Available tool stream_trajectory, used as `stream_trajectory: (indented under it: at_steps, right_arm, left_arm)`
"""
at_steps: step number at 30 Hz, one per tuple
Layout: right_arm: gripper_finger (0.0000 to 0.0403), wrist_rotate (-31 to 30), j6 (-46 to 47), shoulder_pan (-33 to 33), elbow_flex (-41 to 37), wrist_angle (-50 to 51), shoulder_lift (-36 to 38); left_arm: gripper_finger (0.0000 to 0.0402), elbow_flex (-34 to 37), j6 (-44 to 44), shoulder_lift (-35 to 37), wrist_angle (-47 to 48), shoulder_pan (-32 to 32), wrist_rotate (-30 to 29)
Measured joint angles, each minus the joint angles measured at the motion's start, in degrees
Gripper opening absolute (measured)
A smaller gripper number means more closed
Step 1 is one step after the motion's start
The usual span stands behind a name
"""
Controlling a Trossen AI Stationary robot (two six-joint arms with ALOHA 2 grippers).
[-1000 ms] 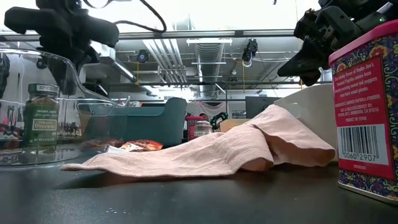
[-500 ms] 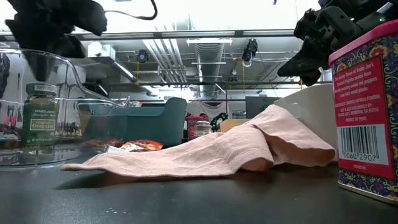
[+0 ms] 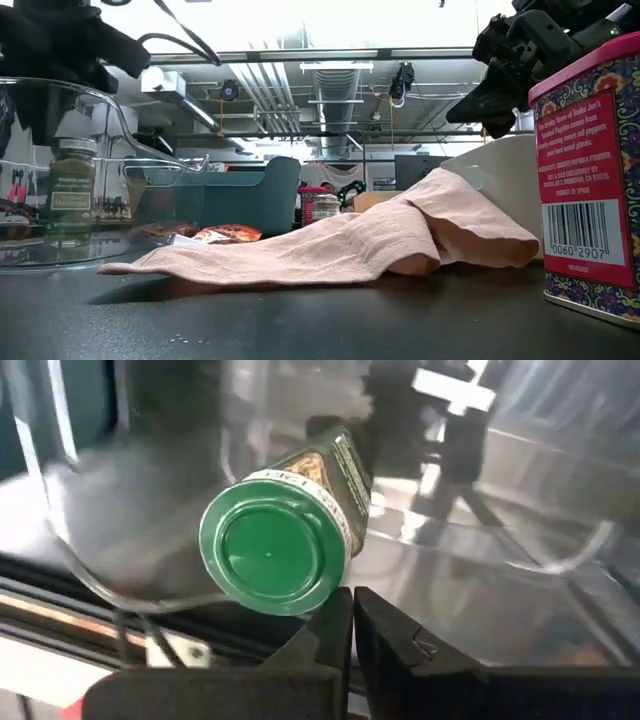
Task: Sort spices by type
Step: Put the left green seasoning bottle into the transparent bin
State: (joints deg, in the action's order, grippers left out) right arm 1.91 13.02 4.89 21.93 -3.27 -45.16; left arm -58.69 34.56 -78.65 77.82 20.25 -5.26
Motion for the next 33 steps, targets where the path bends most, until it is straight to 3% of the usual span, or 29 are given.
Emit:
stream_trajectory:
  at_steps: [6, 17, 22, 33]
  right_arm:
    - [0.0013, 0.0, 0.0, 0.0, 0.0, 0.0, 0.0]
    - [0.0013, 0.0, 0.5, 0.0, 0.0, 0.0, 0.0]
    - [0.0013, 0.0, 0.5, 0.0, 0.0, -0.5, 0.0]
    - [0.0013, 0.0, 0.3, 0.0, 0.0, -0.5, 0.0]
  left_arm:
    - [0.0, 0.3, -1.0, 0.0, 2.9, -0.1, -10.6]
    - [0.0, -1.2, -0.4, 0.1, 2.7, -0.1, -9.5]
    - [0.0, -3.1, -1.1, 0.3, 0.7, -0.7, -16.9]
    - [0.0, -2.0, -4.5, 0.7, 0.7, -6.1, -18.2]
